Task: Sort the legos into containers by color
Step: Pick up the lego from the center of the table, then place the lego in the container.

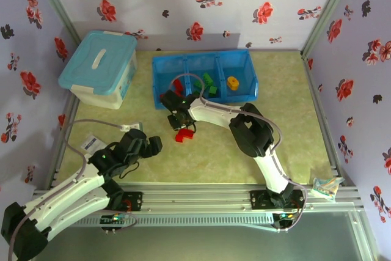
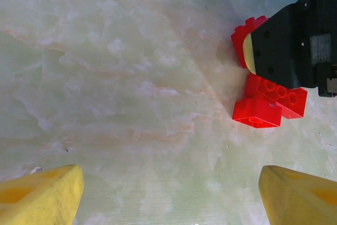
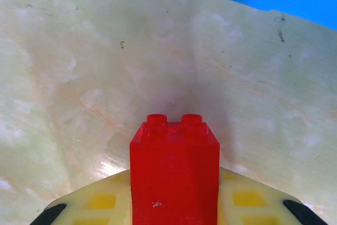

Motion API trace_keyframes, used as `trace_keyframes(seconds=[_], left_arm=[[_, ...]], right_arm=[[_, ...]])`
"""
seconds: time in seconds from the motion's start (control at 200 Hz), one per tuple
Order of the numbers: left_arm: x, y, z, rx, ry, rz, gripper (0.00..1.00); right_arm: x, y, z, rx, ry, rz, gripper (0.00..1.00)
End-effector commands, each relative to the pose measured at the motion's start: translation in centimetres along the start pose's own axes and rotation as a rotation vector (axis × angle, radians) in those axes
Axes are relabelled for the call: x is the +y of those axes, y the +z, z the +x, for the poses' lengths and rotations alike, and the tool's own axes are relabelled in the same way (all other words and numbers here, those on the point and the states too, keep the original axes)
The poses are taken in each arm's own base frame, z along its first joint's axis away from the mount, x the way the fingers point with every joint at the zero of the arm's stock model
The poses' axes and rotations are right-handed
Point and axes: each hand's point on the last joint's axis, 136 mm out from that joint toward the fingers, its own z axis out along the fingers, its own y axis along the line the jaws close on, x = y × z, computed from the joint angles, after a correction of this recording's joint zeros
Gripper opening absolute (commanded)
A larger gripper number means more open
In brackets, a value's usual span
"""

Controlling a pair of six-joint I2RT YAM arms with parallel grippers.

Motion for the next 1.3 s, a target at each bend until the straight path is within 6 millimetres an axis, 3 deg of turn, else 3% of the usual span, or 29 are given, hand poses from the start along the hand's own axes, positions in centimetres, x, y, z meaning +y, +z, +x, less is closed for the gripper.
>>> trace_keyframes(seconds=[0.0, 0.1, 0.21, 0.645, 0.7, 0.73, 0.77, 0.805, 0.96, 1.105, 1.215, 1.22, 1.295], left_arm=[[0.6, -0.1, -0.3, -0.020, 0.005, -0.025, 0.86], [0.5, -0.3, -0.4, -0.020, 0.016, -0.024, 0.86], [0.2, -0.4, -0.3, -0.015, 0.025, -0.014, 0.86], [-1.1, -1.6, -0.2, -0.014, 0.070, 0.031, 0.84], [-1.3, -1.6, -0.2, -0.013, 0.076, 0.036, 0.84], [-1.4, -1.5, -0.2, -0.013, 0.079, 0.037, 0.84], [-1.6, -1.5, -0.2, -0.011, 0.084, 0.037, 0.84], [-1.9, -1.5, -0.2, -0.007, 0.092, 0.040, 0.84], [-3.0, -1.6, -0.2, -0.002, 0.137, 0.047, 0.84], [-4.0, -1.1, 0.1, 0.010, 0.176, 0.053, 0.84], [-5.2, -0.3, 0.5, 0.023, 0.202, 0.063, 0.84], [-5.2, -0.3, 0.5, 0.024, 0.205, 0.064, 0.84], [-6.3, 0.4, 0.9, 0.040, 0.226, 0.078, 0.85]], right_arm=[[0.3, -3.7, -2.0, -0.081, -0.016, 0.021, 0.27], [0.0, -6.7, -4.6, -0.178, -0.014, 0.043, 0.27], [-0.8, -8.1, -7.6, -0.220, -0.028, 0.076, 0.27], [-3.5, -5.0, -14.6, -0.235, 0.018, 0.067, 0.28], [-3.5, -5.0, -15.5, -0.257, 0.035, 0.048, 0.35], [-3.4, -5.2, -15.9, -0.265, 0.040, 0.040, 0.44], [-3.2, -6.0, -16.6, -0.288, 0.045, 0.032, 0.72], [-2.8, -7.1, -17.1, -0.308, 0.043, 0.015, 0.82], [-1.6, -13.2, -18.4, -0.422, 0.040, -0.036, 0.84], [-1.1, -18.0, -17.1, -0.487, 0.022, -0.054, 0.85], [-2.4, -20.6, -15.6, -0.539, 0.042, -0.038, 0.85], [-2.6, -19.8, -15.1, -0.520, 0.040, -0.029, 0.85], [-4.2, -20.7, -13.7, -0.541, 0.067, -0.007, 0.86]])
